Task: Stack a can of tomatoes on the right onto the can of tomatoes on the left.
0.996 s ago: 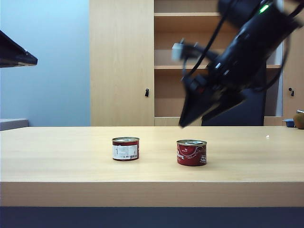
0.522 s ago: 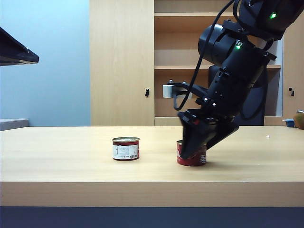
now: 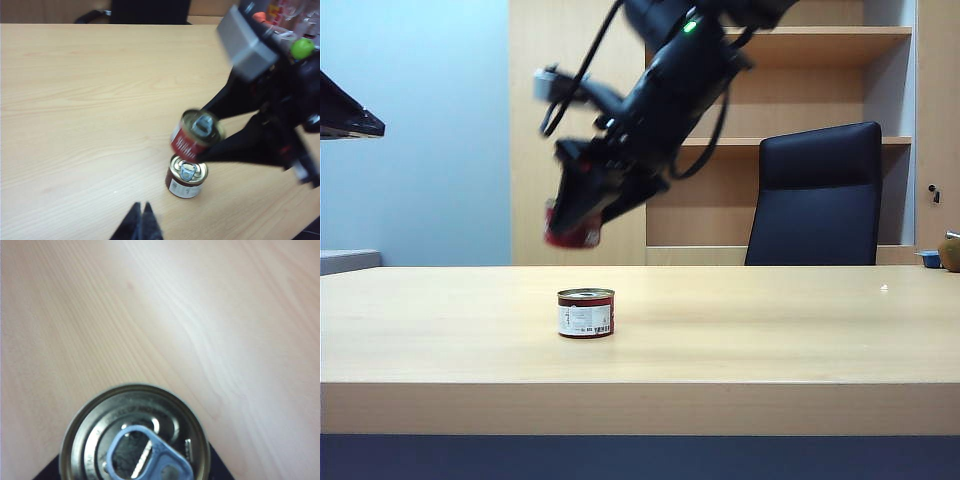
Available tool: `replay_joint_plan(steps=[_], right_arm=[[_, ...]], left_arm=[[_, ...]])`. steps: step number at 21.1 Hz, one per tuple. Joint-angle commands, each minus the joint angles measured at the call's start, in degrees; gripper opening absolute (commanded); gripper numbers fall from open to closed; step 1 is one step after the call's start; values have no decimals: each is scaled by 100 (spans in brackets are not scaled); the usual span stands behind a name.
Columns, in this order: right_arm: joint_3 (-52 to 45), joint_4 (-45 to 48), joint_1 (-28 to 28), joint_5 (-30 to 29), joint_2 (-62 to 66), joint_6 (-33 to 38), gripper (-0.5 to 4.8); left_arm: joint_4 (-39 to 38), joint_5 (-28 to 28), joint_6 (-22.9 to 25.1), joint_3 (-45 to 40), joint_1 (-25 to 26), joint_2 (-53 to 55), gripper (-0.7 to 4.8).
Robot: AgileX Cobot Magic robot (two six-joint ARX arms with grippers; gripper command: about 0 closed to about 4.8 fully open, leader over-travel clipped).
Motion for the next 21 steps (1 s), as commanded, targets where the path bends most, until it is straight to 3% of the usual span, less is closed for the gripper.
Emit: replay_joint_plan(steps=[1,5,6,9,10,13,14,15,17,19,21], right_arm=[[310,-219,15,221,350,4,194],[332,-498,-7,264,431,4,214],[332,-509,-4,262,428,4,240],[332,-476,7,149,428,7,443],[339,-479,15,90,411,9,469],[365,-715,90,256,70,77,479],[365,-922,170,599,-225,245,468],[363,-1095,197,796,-459,374,386],[328,-1534,199,920,-1110,363,-24],[-26,-1340,105,885,-1814,402,-9],[-894,-560,-22,1091,-2769,566,-9]], left_arm=[[66,63,0,50,-2,-44,-4],[68,79,4,52,0,-188,-4],[68,79,4,52,0,-190,-4],[63,79,4,52,0,-190,-4],[70,79,7,52,0,-190,-4],[76,81,7,52,-2,-190,-4],[160,76,4,52,-2,-186,-4],[264,76,4,52,-2,-188,-4],[424,-227,4,52,-2,-186,-4],[568,-723,-251,52,0,-188,-4],[741,-1360,-743,50,0,-188,-4]])
